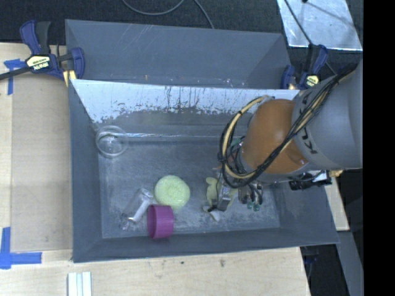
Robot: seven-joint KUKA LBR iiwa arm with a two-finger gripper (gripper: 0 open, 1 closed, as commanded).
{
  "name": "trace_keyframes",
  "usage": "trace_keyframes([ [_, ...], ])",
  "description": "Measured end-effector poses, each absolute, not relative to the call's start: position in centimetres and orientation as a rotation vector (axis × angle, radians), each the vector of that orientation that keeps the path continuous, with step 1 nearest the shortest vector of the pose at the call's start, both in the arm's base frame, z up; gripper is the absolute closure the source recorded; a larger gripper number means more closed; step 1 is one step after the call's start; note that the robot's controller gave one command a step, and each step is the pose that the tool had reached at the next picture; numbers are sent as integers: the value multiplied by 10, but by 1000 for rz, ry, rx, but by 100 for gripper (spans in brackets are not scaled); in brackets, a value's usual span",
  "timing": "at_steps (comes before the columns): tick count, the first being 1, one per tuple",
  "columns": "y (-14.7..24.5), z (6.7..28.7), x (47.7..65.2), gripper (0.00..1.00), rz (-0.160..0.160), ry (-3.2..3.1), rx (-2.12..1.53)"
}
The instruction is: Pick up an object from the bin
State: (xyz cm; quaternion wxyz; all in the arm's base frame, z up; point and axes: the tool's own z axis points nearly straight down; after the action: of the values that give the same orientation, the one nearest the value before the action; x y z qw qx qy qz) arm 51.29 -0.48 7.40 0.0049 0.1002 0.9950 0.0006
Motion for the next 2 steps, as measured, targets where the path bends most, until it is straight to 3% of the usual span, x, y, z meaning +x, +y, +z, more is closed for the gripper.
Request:
trace_keyframes([
  [2,-5,77,513,100,2,3116,314],
])
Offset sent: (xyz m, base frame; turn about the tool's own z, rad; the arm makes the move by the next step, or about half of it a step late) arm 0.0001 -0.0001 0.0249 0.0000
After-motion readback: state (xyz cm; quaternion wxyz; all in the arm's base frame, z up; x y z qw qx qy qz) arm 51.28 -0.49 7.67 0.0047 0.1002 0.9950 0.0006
